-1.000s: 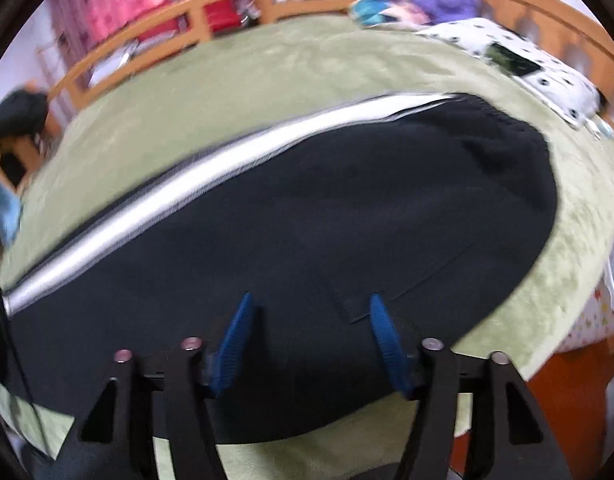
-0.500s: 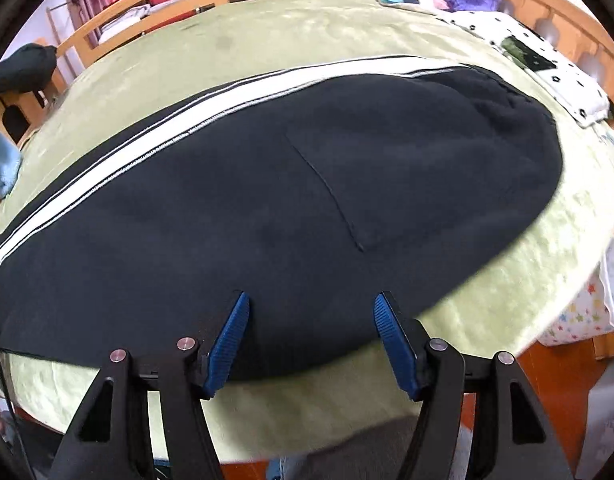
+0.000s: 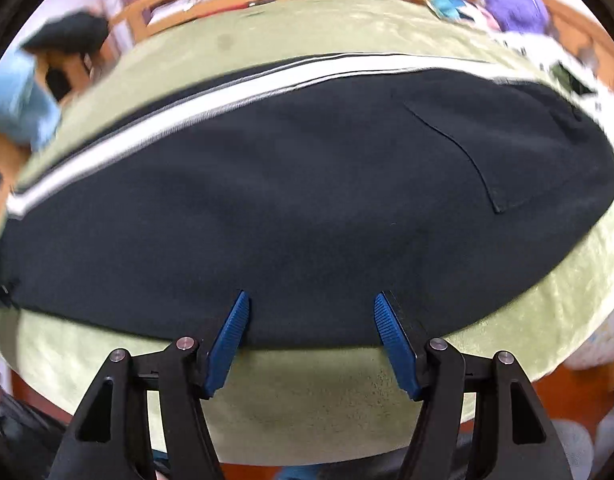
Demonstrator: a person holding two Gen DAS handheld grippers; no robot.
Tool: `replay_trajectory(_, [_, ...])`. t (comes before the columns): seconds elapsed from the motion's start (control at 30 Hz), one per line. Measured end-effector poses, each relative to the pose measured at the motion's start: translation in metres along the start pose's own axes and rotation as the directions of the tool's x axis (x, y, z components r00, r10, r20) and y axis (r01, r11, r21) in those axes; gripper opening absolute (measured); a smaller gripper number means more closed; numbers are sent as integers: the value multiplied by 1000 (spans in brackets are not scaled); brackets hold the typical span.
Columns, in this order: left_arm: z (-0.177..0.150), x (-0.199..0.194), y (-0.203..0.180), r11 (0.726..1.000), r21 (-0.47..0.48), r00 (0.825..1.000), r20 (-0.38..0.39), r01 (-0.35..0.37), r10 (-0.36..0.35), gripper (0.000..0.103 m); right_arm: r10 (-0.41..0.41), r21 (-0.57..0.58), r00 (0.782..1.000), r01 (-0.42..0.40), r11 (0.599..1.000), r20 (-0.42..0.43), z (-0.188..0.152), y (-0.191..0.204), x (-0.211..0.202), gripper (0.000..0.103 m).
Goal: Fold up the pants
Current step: 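Smooth the folded pants flat with both tools along the white stripe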
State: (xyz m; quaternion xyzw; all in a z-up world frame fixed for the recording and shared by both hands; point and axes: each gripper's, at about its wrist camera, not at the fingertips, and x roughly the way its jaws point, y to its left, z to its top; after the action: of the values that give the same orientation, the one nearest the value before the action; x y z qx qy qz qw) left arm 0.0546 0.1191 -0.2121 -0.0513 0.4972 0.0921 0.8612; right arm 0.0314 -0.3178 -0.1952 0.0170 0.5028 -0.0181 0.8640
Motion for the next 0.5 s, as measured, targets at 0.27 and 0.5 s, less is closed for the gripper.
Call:
replay_trajectory(0.27, [20, -23, -116, 929, 41, 928, 36, 368, -370, 75, 83, 27, 988, -88, 996, 131, -2, -10, -46, 65])
replay_trajectory(0.5, [-10, 10, -225, 898, 259, 933, -28, 354, -360, 75, -34, 94, 985, 18, 995, 172, -4, -80, -52, 65])
